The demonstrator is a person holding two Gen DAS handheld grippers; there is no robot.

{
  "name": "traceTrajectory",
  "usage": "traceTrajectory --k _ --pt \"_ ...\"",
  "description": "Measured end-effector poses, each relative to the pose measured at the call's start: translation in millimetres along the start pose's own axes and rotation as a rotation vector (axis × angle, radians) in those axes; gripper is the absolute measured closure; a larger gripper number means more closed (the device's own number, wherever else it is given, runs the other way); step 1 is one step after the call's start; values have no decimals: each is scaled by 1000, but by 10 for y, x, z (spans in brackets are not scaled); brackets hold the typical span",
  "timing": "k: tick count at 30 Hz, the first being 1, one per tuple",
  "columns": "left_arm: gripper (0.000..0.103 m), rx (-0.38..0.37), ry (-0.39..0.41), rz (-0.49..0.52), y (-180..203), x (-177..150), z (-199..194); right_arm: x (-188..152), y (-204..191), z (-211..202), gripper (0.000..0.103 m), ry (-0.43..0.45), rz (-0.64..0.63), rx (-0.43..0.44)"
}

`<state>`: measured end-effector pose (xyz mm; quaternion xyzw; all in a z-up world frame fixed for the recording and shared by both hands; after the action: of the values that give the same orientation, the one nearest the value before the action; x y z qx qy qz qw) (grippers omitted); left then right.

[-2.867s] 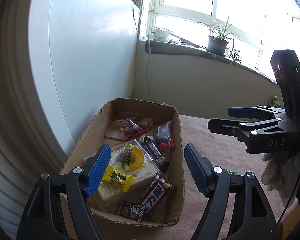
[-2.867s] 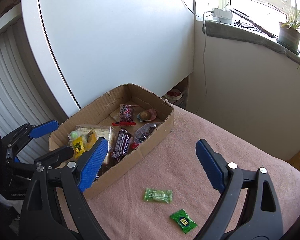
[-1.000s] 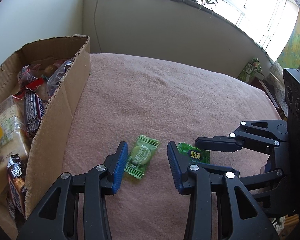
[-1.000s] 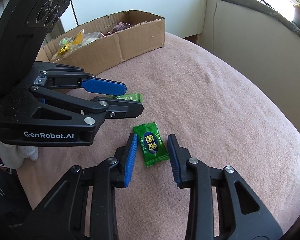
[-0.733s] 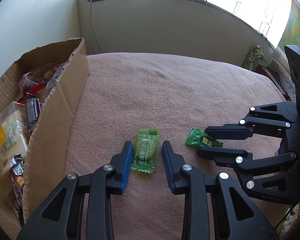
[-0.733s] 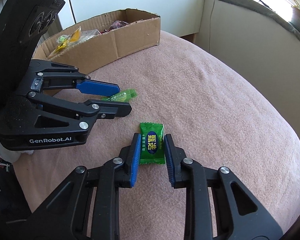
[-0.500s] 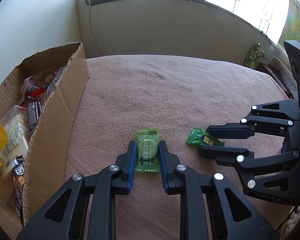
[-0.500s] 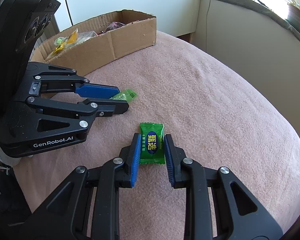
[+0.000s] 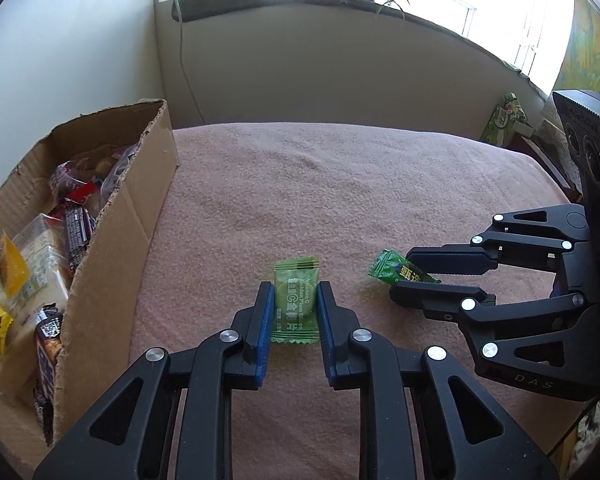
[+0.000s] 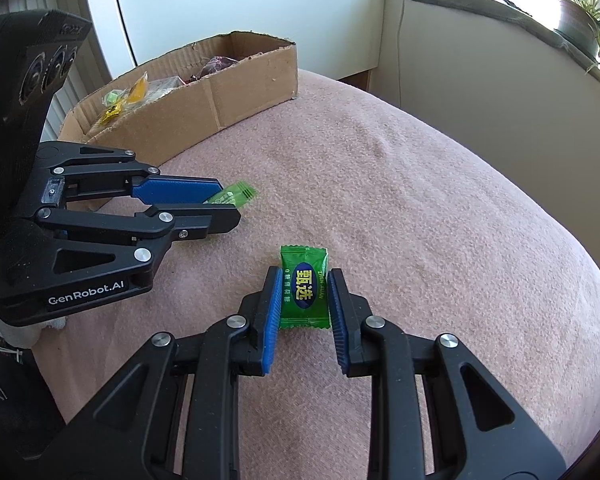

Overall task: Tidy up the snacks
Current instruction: 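Carry both green candies to the box, one in each gripper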

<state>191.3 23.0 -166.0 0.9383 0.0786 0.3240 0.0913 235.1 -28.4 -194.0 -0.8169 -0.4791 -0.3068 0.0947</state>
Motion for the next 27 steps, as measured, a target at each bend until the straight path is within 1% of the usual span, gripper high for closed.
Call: traceTrajectory --k 13,22,27 --pt "84 -55 65 13 119 78 -350 15 73 -198 79 19 37 -38" --pt "84 -75 127 14 111 139 -645 202 54 -359 79 49 40 -64" --pt "84 -81 165 0 4 209 -817 366 -4 -459 79 76 36 -73"
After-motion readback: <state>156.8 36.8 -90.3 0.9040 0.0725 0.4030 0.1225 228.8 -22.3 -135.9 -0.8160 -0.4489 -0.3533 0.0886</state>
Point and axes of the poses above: each gripper's, at about its wrist camera, not at the fingertips, and z roughly the way its jaws point, y to its right, x to its top, the point moved 8 cm from there along z, roughly the way its jaws point, and after that the axes turned 13 degrees about -z, right-handed, at the moved point
